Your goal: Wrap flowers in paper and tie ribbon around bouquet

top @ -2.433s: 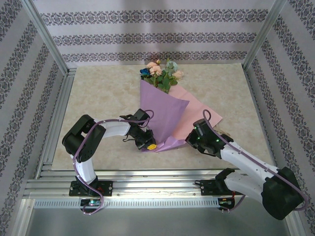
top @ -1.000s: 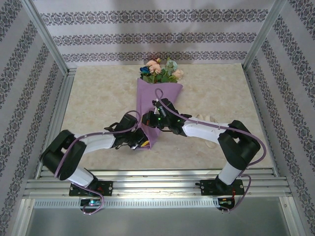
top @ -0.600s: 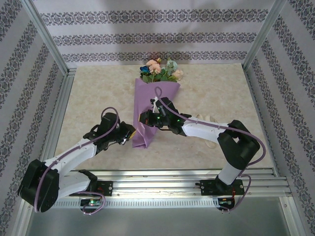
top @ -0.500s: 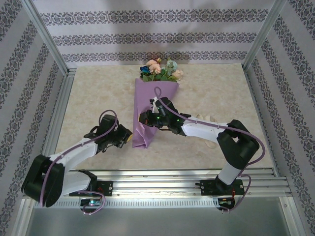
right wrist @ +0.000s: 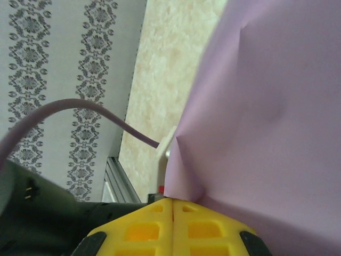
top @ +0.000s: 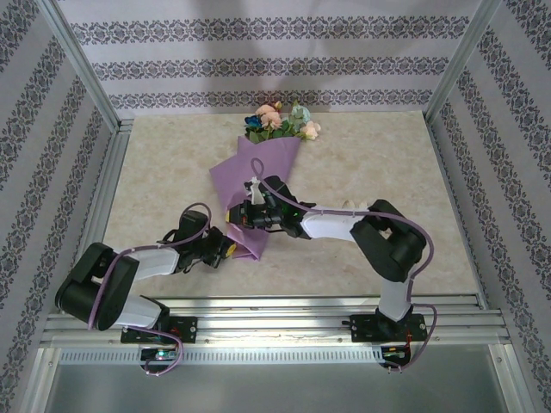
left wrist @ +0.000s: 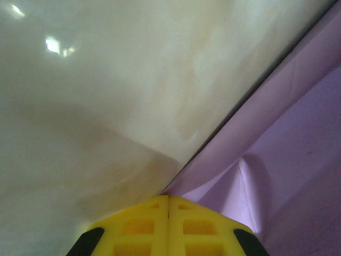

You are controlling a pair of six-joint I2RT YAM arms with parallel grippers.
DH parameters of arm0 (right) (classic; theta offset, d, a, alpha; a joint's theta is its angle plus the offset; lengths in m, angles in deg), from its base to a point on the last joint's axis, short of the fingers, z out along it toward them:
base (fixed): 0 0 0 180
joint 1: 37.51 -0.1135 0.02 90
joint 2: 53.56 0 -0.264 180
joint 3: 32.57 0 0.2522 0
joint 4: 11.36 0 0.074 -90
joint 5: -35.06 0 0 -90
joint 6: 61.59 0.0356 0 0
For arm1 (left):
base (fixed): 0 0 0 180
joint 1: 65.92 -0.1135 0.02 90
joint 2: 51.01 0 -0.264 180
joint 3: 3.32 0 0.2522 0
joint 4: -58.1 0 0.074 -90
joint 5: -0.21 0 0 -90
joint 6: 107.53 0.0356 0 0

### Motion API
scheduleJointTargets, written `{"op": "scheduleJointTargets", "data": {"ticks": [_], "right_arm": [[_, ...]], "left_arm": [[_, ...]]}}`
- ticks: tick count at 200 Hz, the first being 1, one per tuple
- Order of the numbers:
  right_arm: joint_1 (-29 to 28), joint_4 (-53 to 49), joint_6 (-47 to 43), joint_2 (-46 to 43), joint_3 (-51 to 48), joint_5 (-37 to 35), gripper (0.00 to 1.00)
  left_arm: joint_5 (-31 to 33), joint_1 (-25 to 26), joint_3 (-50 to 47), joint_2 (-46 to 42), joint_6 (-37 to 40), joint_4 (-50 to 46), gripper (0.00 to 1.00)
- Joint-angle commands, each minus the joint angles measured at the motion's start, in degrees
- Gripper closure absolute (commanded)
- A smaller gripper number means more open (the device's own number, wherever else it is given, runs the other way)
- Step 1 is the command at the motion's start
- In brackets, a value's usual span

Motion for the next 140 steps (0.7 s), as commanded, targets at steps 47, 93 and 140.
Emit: {"op": "scheduleJointTargets", "data": {"ticks": [47, 93, 140], "right_arm": [[-1.40, 7.05, 3.07, 8.14, 2.86, 5.62, 1.00], [-1.49, 6.12, 3.02, 10.63, 3.29, 6.09, 1.00], [-1.93, 4.84, 2.79, 12.33, 3.96, 6.62, 1.00]], "left_arm": [[5.06, -0.30, -1.22, -12.79, -1.25, -11.72, 1.00], [13.08, -4.74, 10.79, -29.33, 5.09, -43.90, 0.90], [0.20, -11.05, 21.60, -3.40, 11.36, -24.37, 0.83]]}}
